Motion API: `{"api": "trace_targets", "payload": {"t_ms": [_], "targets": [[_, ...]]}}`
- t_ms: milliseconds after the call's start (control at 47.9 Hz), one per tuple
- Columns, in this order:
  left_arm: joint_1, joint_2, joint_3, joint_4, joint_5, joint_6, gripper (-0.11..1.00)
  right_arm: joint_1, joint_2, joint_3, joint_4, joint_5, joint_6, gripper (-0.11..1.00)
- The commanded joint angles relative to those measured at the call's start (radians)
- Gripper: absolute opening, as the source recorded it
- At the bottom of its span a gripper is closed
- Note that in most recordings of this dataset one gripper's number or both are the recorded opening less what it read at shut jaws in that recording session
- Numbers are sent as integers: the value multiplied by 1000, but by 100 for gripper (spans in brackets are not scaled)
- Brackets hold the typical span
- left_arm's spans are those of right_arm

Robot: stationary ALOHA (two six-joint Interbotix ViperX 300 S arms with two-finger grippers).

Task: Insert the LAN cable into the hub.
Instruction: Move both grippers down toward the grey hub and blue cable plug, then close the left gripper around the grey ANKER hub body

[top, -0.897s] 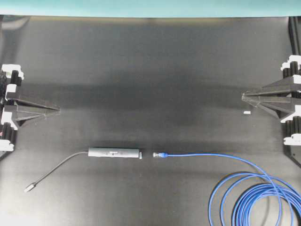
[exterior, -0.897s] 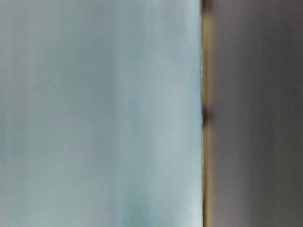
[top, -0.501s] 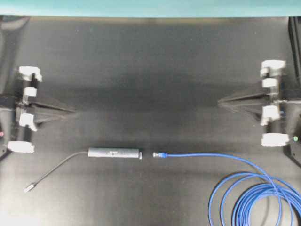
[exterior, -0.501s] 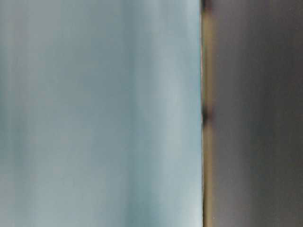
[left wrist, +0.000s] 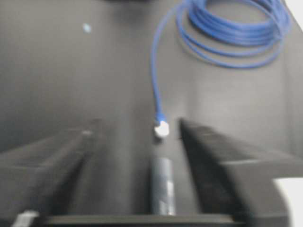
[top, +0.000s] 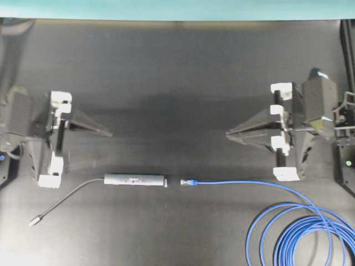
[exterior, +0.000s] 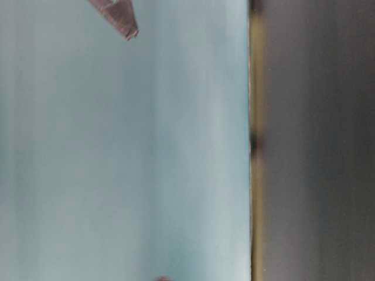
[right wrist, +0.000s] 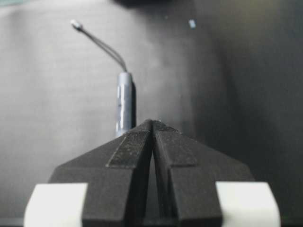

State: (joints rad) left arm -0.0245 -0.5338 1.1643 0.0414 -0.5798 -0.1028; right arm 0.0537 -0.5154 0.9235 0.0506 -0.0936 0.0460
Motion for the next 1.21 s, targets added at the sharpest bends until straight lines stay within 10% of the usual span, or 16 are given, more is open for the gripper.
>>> {"api": "trace_targets", "payload": {"t_ms": [0,542,1189], "targets": [[-6,49,25,5,-91,-52,84,0,11,-29,2,6,8,0],[-60,620,9,5,-580,-77,82,0,63,-89,3,29,14,47],[-54,877,-100,5,-603,-81,81,3,44,-78,3,57,54,47]]}}
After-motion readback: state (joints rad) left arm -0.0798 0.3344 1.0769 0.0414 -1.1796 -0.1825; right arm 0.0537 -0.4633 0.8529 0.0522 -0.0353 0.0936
